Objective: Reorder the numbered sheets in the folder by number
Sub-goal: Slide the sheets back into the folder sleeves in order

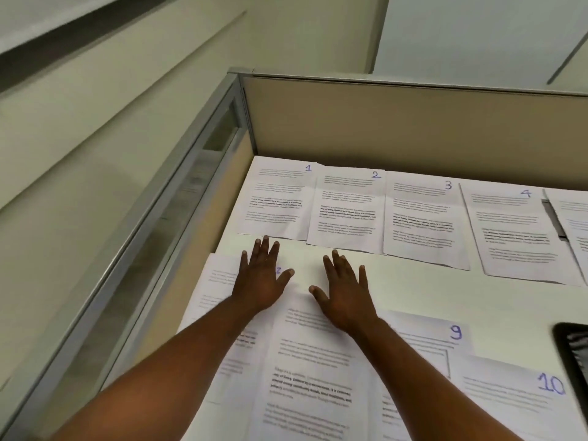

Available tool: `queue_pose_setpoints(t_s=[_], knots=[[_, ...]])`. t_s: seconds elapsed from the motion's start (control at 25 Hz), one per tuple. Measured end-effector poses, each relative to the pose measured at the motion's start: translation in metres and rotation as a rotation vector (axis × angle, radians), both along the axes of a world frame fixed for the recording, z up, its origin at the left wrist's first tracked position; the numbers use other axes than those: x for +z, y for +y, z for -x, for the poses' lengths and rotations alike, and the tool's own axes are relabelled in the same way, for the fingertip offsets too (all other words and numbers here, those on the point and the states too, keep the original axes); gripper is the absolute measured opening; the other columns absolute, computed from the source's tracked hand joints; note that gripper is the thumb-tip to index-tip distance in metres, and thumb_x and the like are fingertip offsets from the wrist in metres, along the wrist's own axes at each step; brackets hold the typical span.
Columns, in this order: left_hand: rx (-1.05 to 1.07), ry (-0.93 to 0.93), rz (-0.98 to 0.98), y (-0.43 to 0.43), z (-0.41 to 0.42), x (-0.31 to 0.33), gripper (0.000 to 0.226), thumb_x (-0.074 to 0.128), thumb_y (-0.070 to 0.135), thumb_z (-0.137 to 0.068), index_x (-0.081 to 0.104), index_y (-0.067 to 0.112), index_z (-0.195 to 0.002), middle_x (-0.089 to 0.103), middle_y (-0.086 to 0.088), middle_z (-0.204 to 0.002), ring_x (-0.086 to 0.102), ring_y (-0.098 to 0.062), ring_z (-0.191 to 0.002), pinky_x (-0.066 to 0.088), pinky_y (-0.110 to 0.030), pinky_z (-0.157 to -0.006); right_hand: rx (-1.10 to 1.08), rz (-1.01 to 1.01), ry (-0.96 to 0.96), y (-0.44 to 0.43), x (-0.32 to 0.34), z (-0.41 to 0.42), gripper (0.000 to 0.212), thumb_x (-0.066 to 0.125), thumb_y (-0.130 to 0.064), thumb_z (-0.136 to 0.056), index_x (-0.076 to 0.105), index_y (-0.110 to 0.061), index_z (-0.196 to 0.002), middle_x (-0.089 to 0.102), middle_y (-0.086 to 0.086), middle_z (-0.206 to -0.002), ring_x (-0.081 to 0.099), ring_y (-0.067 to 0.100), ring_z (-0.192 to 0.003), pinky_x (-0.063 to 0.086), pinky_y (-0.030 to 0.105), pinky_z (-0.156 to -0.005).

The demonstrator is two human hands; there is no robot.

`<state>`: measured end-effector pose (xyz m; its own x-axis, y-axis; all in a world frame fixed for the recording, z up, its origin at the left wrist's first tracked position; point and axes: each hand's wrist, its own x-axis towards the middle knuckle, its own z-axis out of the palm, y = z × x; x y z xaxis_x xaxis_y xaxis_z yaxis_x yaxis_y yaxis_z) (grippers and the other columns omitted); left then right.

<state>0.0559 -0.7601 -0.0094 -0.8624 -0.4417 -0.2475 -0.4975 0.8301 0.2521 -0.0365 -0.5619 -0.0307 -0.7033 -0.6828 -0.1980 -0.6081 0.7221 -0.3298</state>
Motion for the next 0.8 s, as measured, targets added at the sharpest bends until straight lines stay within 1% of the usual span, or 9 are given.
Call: queue_pose_setpoints(t_s=[0.08, 0.16, 0.32, 0.36, 0.44, 0.56, 0.64, 0.72, 0.8], knots=[[0.054, -0.001, -0.039, -0.031, 0.009, -0.008, 0.081, 0.032, 0.063, -0.101, 0.001, 0.02, -0.162, -0.013, -0.003, -0.169, -0.014, -0.019, -0.155, -0.008, -0.044, -0.125, 0.015, 0.003, -0.002, -0.033, -0.009, 0.002, 0.096, -0.001, -0.075, -0.084, 0.001, -0.023, -0.165, -0.011, 0.0, -0.171, -0.009, 0.018, -0.158, -0.01, 0.051, -0.126], [0.098, 0.014, -0.063, -0.056, 0.019, -0.016, 0.081, 0.035, 0.062, -0.101, 0.004, 0.02, -0.163, -0.009, -0.005, -0.169, -0.011, -0.02, -0.156, -0.005, -0.045, -0.125, 0.036, 0.012, 0.01, -0.061, -0.016, 0.006, 0.095, 0.0, -0.073, -0.085, 0.002, -0.022, -0.165, -0.01, 0.0, -0.171, -0.009, 0.018, -0.158, -0.011, 0.05, -0.126], [0.222, 0.091, -0.094, -0.103, 0.044, -0.033, 0.082, 0.042, 0.059, -0.1, 0.009, 0.016, -0.162, -0.002, -0.009, -0.17, -0.003, -0.024, -0.156, 0.001, -0.046, -0.125, 0.105, 0.039, 0.085, -0.113, -0.031, 0.02, 0.083, 0.005, -0.064, -0.094, 0.003, -0.019, -0.165, -0.01, -0.002, -0.17, -0.009, 0.017, -0.158, -0.012, 0.05, -0.125], [0.261, 0.111, -0.096, -0.112, 0.049, -0.037, 0.083, 0.043, 0.058, -0.1, 0.009, 0.015, -0.162, 0.0, -0.01, -0.17, -0.001, -0.024, -0.156, 0.003, -0.045, -0.126, 0.131, 0.033, 0.104, -0.121, -0.037, 0.023, 0.08, 0.007, -0.061, -0.097, 0.004, -0.019, -0.164, -0.009, -0.002, -0.169, -0.008, 0.017, -0.158, -0.011, 0.05, -0.125], [0.333, 0.149, -0.107, -0.12, 0.055, -0.045, 0.084, 0.045, 0.057, -0.1, 0.009, 0.013, -0.162, 0.004, -0.01, -0.169, 0.003, -0.024, -0.156, 0.005, -0.042, -0.125, 0.175, 0.048, 0.139, -0.13, -0.049, 0.025, 0.072, 0.016, -0.054, -0.104, 0.01, -0.016, -0.164, -0.003, -0.001, -0.169, 0.001, 0.017, -0.159, -0.006, 0.05, -0.125], [0.423, 0.283, -0.094, -0.117, 0.064, -0.061, 0.085, 0.054, 0.051, -0.098, 0.017, 0.007, -0.16, 0.018, -0.014, -0.167, 0.012, -0.027, -0.155, 0.009, -0.044, -0.124, 0.187, 0.116, 0.212, -0.131, -0.064, 0.026, 0.062, 0.029, -0.043, -0.108, 0.024, -0.014, -0.162, 0.013, 0.001, -0.17, 0.013, 0.017, -0.158, 0.006, 0.052, -0.125], [0.464, 0.379, -0.058, -0.115, 0.071, -0.072, 0.083, 0.062, 0.047, -0.095, 0.026, 0.005, -0.157, 0.03, -0.017, -0.162, 0.022, -0.031, -0.152, 0.016, -0.048, -0.123, 0.184, 0.152, 0.231, -0.131, -0.066, 0.027, 0.059, 0.031, -0.041, -0.108, 0.029, -0.014, -0.161, 0.019, 0.002, -0.169, 0.013, 0.015, -0.158, 0.013, 0.052, -0.125], [0.502, 0.467, -0.012, -0.115, 0.076, -0.082, 0.081, 0.067, 0.045, -0.092, 0.034, 0.004, -0.154, 0.039, -0.018, -0.157, 0.031, -0.033, -0.148, 0.024, -0.051, -0.121, 0.185, 0.167, 0.242, -0.132, -0.067, 0.03, 0.059, 0.032, -0.041, -0.108, 0.03, -0.015, -0.161, 0.021, 0.001, -0.169, 0.012, 0.014, -0.158, 0.014, 0.051, -0.125], [0.531, 0.517, 0.006, -0.117, 0.079, -0.087, 0.08, 0.07, 0.043, -0.09, 0.038, 0.004, -0.152, 0.044, -0.019, -0.153, 0.035, -0.034, -0.145, 0.026, -0.051, -0.119, 0.183, 0.172, 0.249, -0.133, -0.067, 0.032, 0.059, 0.034, -0.041, -0.108, 0.031, -0.015, -0.16, 0.022, 0.002, -0.169, 0.012, 0.014, -0.158, 0.014, 0.051, -0.126]])
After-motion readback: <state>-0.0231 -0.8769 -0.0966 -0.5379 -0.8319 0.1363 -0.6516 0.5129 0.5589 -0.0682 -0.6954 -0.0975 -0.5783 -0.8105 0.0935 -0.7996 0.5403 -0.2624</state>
